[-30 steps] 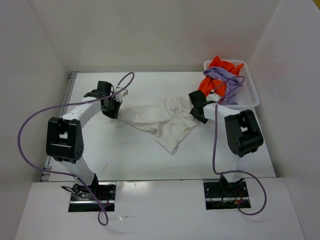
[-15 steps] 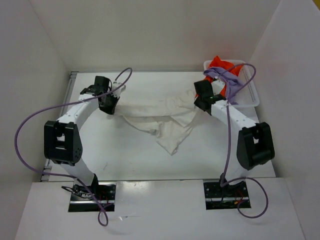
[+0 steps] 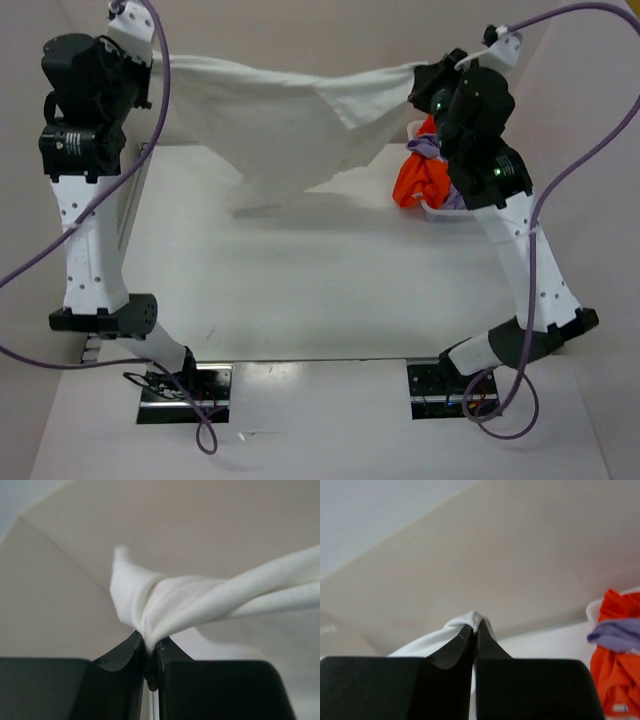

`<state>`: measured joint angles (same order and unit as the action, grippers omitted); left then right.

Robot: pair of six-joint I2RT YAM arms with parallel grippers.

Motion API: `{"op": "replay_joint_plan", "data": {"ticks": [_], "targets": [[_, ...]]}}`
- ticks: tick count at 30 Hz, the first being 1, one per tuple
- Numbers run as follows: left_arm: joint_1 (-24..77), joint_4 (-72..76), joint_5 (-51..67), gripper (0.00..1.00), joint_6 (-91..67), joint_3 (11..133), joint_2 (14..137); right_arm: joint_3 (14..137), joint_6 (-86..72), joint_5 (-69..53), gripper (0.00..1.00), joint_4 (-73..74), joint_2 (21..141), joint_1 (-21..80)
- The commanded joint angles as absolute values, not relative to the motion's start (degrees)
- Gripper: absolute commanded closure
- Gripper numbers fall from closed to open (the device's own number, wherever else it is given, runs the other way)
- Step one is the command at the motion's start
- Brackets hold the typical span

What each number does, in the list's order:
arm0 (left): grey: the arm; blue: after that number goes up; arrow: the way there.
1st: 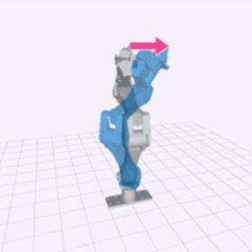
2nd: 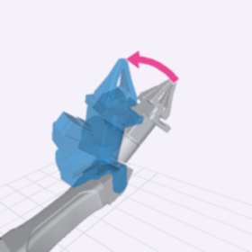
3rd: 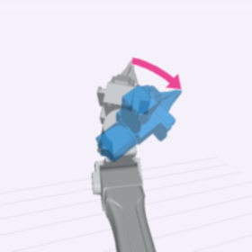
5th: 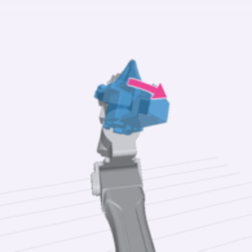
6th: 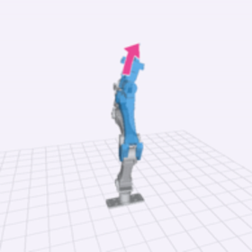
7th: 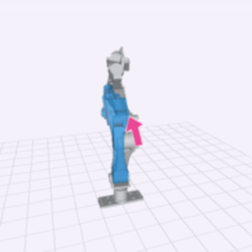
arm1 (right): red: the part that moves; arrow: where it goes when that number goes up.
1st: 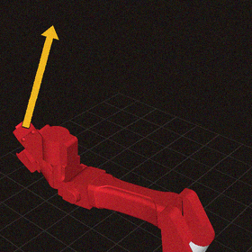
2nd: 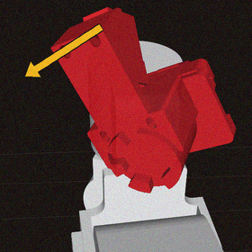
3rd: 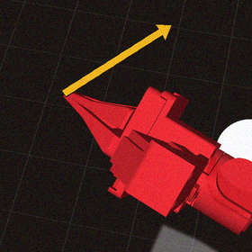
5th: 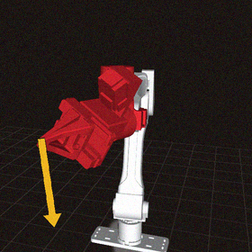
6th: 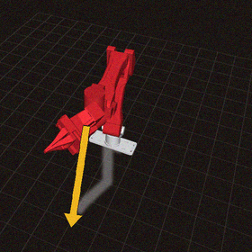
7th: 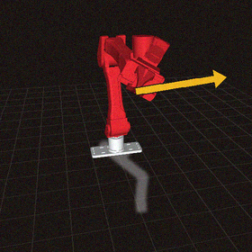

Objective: Fold and stack the t-shirts
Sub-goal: Flatten out the tshirt

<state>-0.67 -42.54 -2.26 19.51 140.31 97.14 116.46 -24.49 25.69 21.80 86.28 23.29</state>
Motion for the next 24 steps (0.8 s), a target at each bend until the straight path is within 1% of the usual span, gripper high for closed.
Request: {"op": "replay_joint_plan", "data": {"ticks": [1,2,3,4,5,6,7,8,9,10,12,13,15,16,17,18,21,24], "targets": [[-1.58,-50.99,-1.59,0.96,22.84,127.95,92.93,106.82,-23.28,27.15,1.00,26.45,80.98,27.41],[-1.58,-48.98,-1.58,0.96,24.85,120.14,89.94,99.83,-24.07,27.94,1.00,27.59,79.21,29.68],[-1.58,-45.04,-2.45,0.94,26.00,104.31,83.65,96.02,-26.26,28.47,1.00,27.60,77.45,30.84],[-0.02,-43.70,-3.42,0.92,27.06,97.28,80.89,92.24,-27.58,28.48,1.00,28.29,73.86,31.89],[0.00,-42.90,-4.38,0.90,28.46,91.20,78.68,85.15,-28.90,28.48,1.00,29.26,72.26,34.08],[0.00,-42.89,-4.39,0.89,28.48,85.84,75.62,82.29,-31.79,28.48,1.00,30.31,71.12,35.23],[0.00,-43.76,-4.39,0.89,29.09,77.25,74.72,79.83,-33.90,28.48,1.00,31.89,70.23,36.20],[0.00,-44.47,-4.39,0.89,29.09,73.43,74.01,75.80,-36.10,28.48,1.00,34.78,69.01,37.95],[0.00,-46.04,-3.70,0.88,29.87,70.17,73.31,73.67,-39.69,25.52,1.00,35.50,68.47,38.58],[0.00,-46.05,-3.69,0.86,30.40,64.22,73.30,69.39,-41.21,24.10,1.00,35.51,68.47,39.37],[0.00,-47.80,-3.08,0.76,31.99,59.52,74.26,65.50,-44.80,21.20,1.00,34.45,67.68,42.26],[0.70,-48.33,-3.08,0.66,31.99,57.94,76.01,62.69,-45.61,20.66,1.00,33.41,67.68,43.06],[0.70,-50.09,-3.08,0.44,31.99,56.25,77.95,60.83,-46.49,19.52,1.00,32.17,70.30,43.68],[0.70,-50.79,-3.08,0.34,31.30,56.25,79.87,59.60,-47.02,19.51,1.00,32.17,71.01,43.68],[0.70,-51.67,-4.03,0.15,29.64,56.25,80.76,59.59,-47.02,19.51,1.00,31.47,72.23,43.68],[0.70,-51.68,-5.17,0.04,28.92,56.25,81.38,59.07,-47.02,19.51,1.00,30.86,72.25,43.68],[-2.45,-51.68,-5.80,0.03,26.29,56.95,82.00,58.54,-46.41,20.13,1.00,29.28,72.77,43.68],[-2.99,-51.68,-7.29,0.03,23.92,56.95,82.79,58.54,-45.79,20.74,1.00,28.74,72.77,43.68]]}}
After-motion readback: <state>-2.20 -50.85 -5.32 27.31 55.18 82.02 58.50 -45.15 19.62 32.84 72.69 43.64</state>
